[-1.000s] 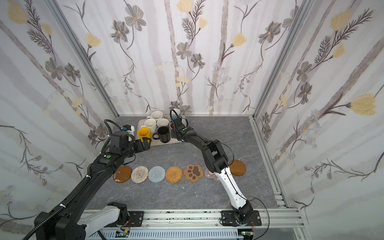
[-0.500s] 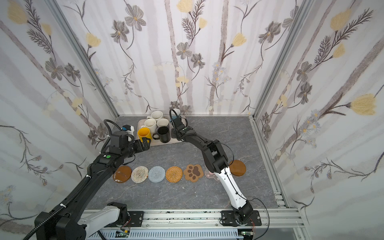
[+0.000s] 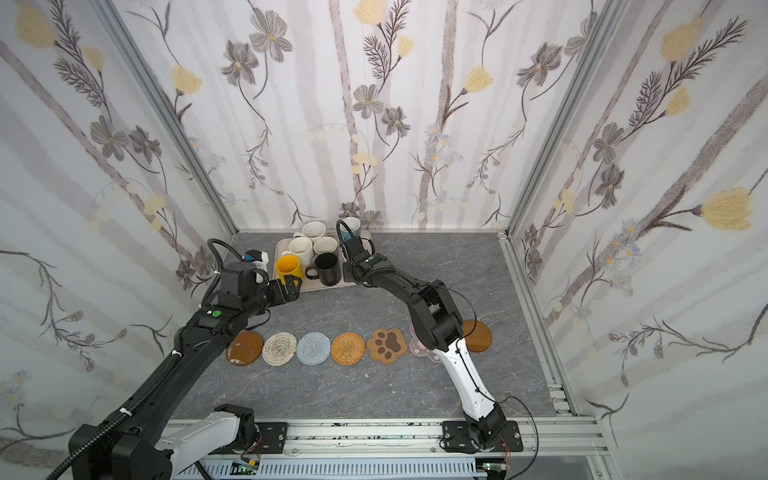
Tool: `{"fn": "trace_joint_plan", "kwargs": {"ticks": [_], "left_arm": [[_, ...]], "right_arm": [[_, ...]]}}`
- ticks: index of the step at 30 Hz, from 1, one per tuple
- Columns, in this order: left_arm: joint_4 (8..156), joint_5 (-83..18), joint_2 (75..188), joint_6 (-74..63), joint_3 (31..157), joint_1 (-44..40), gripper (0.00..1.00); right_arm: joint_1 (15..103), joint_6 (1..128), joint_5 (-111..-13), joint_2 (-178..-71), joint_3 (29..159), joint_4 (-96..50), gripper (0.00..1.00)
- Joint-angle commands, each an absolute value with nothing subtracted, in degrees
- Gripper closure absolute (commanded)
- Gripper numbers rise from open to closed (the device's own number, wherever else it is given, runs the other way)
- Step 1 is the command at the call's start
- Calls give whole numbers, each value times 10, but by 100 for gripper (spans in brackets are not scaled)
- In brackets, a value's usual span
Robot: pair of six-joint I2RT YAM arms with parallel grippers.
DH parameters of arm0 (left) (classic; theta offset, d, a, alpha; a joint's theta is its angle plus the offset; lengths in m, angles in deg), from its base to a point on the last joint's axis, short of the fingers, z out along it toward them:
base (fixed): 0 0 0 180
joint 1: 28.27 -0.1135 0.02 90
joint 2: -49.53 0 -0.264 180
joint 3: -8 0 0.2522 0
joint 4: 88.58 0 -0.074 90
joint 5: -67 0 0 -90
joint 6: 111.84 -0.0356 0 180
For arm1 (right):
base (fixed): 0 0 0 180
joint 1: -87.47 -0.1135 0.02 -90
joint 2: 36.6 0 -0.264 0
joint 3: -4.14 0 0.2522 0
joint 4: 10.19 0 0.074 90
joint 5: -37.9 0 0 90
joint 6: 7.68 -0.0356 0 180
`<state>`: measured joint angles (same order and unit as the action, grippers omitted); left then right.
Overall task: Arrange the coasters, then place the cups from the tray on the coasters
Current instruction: 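Lift the red-lined white mug off the tray with the right gripper, then carry the mug toward the pink flower coaster while left gripper draws back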
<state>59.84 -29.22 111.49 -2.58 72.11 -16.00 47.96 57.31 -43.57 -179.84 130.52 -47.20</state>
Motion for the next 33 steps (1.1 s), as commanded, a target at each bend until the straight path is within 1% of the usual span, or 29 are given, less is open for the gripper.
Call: {"fn": "trace_joint_plan", "kwargs": {"ticks": [1, 5, 12, 19, 24, 33], "left_arm": [[605, -291, 1110, -19, 721, -158, 0], [610, -282, 1108, 1, 724, -136, 0], [612, -223, 1112, 17, 733, -62, 0], [637, -144, 1151, 45, 739, 31, 0], [709, -146, 1154, 75, 715, 49, 0], [763, -167, 1206, 91, 714, 80, 0]], "right_arm": [[478, 578, -414, -1721, 1260, -422, 100], [477, 580, -413, -1654, 1194, -409, 100], [474, 582, -415, -1542, 1073, -386, 100], [474, 579, -411, -1425, 947, -375, 99], [475, 570, -408, -1338, 861, -378, 99], [492, 543, -406, -1187, 702, -385, 96]]}}
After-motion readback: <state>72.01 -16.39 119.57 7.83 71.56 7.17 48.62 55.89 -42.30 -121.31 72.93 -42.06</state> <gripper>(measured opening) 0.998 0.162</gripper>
